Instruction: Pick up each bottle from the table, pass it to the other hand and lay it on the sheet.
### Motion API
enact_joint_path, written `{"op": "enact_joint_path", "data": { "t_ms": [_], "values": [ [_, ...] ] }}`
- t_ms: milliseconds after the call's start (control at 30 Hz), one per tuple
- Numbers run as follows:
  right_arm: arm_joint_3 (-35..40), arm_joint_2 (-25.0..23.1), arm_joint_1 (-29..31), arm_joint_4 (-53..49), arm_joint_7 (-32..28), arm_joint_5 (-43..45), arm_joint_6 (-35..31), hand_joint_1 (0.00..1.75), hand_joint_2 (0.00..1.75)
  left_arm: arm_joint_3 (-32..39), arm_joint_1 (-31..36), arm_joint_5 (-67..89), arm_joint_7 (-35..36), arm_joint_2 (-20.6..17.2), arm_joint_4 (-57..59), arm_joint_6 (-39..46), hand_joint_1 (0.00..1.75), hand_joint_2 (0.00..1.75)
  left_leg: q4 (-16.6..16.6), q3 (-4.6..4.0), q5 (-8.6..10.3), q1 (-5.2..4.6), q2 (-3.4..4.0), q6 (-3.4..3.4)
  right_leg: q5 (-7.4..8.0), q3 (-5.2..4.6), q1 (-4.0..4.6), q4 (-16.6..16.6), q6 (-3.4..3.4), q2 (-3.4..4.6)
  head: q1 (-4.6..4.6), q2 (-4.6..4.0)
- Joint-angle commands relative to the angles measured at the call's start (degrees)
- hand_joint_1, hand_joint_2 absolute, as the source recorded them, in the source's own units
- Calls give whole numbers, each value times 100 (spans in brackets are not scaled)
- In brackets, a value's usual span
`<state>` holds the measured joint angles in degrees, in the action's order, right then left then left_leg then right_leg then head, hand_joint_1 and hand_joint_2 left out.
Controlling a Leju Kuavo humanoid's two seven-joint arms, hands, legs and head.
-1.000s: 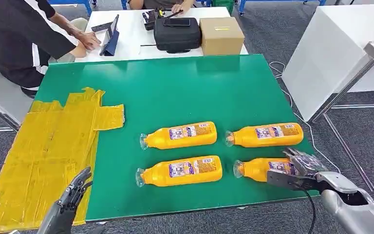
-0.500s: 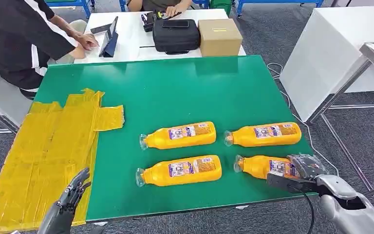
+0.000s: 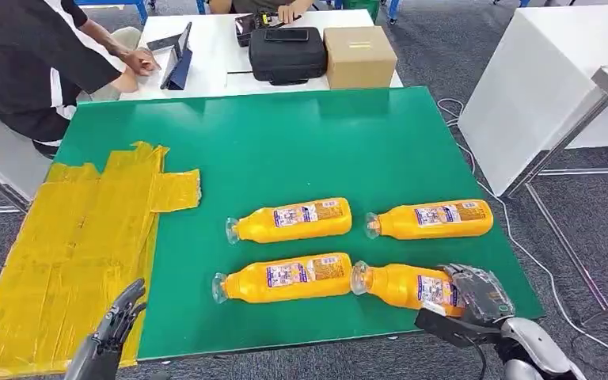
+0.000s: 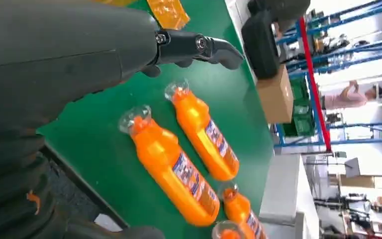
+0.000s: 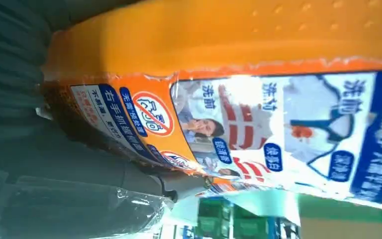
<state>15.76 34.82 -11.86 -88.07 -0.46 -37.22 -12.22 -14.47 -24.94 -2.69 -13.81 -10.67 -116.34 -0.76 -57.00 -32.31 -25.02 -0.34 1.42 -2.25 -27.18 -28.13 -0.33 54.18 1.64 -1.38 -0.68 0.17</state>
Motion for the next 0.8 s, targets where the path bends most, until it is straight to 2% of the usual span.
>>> {"op": "enact_joint_path", "data": {
  "t_ms": [33, 67, 200, 267, 667, 700, 733, 767, 800],
  "values": [
    [-155, -109, -903, -1526, -379, 987, -448, 175, 175, -506, 128, -289, -212, -393, 454, 132, 0, 175, 4, 5, -6, 0, -25, 14, -13, 8, -2, -3, -7, -6, -2, 0],
    [-96, -58, -1024, -1699, -450, 1169, -657, 175, 175, -691, 133, -306, -301, -557, 549, 389, 0, 175, 5, 6, -8, -1, -43, 20, -21, 10, -4, -2, -8, -18, 0, 0],
    [21, -20, -975, -1720, -438, 1211, -825, 175, 175, -913, 123, -402, -426, -735, 586, 671, 0, 175, 10, -3, -13, -1, -18, 23, -22, -57, -5, -5, 0, -4, 2, 0],
    [77, -12, -891, -1674, -610, 1433, -1026, 175, 175, -1180, 190, -526, -460, -971, 569, 944, 0, 175, 11, -6, -17, 2, -17, 28, -21, -53, -2, -8, -1, 3, -2, 0],
    [86, -3, -887, -1673, -625, 1451, -1079, 175, 175, -1261, 215, -560, -479, -1039, 580, 1006, 0, 175, 12, -4, -19, 2, -18, 30, -22, -51, -2, -9, -2, 5, -2, 2],
    [112, 13, -870, -1678, -672, 1514, -1167, 175, 175, -1405, 256, -652, -525, -1169, 602, 1170, 0, 175, 12, -2, -20, 3, -19, 32, -23, -49, -2, -9, -3, 7, -2, 2],
    [253, 24, -689, -1657, -1125, 2150, -1218, 175, 175, -1948, 394, -1054, -763, -1675, 675, 1860, 0, 175, 12, -5, -19, 3, -15, 31, -21, -48, -1, -10, -2, 9, 0, 0],
    [257, 5, -654, -1629, -1175, 2230, -1216, 175, 175, -2034, 421, -1108, -806, -1753, 688, 1929, 0, 175, 12, -4, -20, 3, -16, 32, -22, -46, -1, -11, -3, 11, 0, 0],
    [320, -75, -459, -1517, -1457, 2638, -1113, 175, 175, -2373, 485, -1384, -1004, -2060, 702, 2343, 0, 175, 10, -10, -17, 2, -15, 26, -21, -50, -2, -9, 0, 4, 0, 0]
  ]
}}
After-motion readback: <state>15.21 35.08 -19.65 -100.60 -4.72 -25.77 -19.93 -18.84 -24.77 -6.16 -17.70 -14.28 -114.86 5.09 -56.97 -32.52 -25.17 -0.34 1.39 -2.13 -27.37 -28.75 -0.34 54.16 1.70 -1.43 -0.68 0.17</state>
